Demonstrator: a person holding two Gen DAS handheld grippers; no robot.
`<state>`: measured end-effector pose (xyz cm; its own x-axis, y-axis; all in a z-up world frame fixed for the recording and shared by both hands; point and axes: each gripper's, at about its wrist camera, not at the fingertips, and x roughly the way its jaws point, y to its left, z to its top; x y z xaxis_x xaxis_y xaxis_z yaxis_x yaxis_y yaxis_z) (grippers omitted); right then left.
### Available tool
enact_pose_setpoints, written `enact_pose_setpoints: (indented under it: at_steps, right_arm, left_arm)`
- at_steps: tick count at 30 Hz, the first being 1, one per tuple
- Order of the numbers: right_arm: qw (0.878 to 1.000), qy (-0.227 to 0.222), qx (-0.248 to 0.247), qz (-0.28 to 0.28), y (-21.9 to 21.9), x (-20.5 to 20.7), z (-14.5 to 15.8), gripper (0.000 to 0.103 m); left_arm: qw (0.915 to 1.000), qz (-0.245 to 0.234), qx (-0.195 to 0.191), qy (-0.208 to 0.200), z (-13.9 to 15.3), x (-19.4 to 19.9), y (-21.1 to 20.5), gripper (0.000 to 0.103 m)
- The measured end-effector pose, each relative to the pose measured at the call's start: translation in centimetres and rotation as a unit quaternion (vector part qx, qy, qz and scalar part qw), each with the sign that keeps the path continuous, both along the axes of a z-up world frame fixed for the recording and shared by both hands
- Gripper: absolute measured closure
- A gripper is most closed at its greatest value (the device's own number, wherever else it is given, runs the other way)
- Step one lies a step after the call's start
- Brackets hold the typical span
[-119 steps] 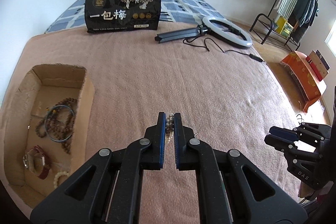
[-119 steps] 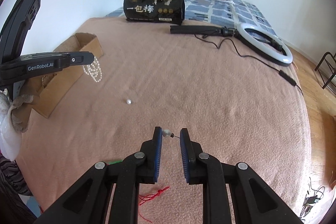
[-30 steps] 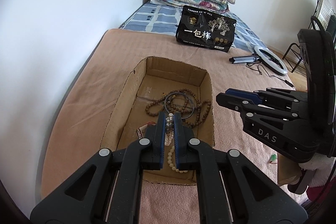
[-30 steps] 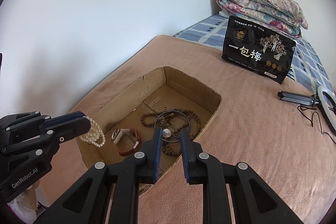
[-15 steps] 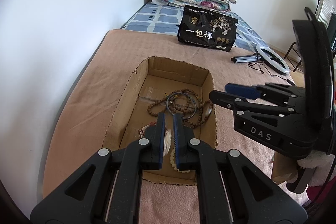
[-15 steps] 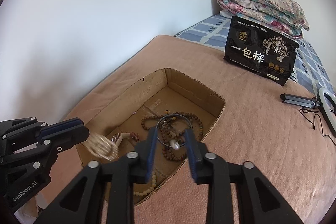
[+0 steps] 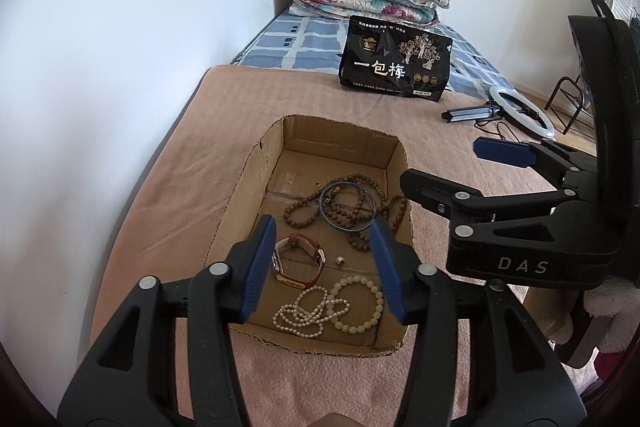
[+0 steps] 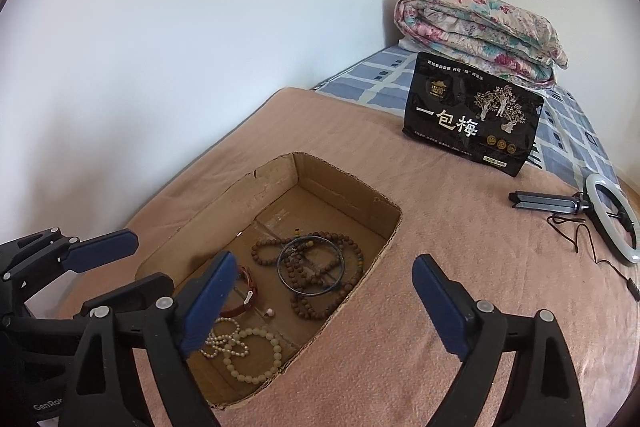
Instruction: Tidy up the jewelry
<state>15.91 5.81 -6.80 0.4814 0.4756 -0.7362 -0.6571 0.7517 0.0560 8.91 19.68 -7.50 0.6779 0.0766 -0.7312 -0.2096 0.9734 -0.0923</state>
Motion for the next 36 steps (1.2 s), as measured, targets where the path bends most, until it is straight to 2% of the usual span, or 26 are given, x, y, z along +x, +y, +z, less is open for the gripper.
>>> enact_pose_setpoints:
  at_steps: [2, 6, 22, 36]
  right_arm:
    - [1.000, -0.001, 0.002, -0.005, -0.2, 0.0, 0.2, 0.006]
    - [1.000, -0.007, 0.002, -0.017, -0.8, 0.1, 0.6, 0.002]
    - [0.999, -0.017, 0.015, -0.034, -3.7, -0.3, 2.3, 0.000]
    - [0.998, -0.022, 0.019, -0.058, -8.5, -1.2, 3.7, 0.000]
  left_arm:
    - [1.0000, 0.001, 0.002, -0.001, 0.0, 0.0, 0.0, 0.050]
    - [1.0000, 0.004, 0.003, -0.003, 0.1, 0.0, 0.0, 0.039]
    - [0.9998, -0.003, 0.017, -0.006, 0.7, -0.2, -0.9, 0.038]
    - [0.9990, -0.026, 0.033, -0.016, 1.9, -0.4, -4.3, 0.037]
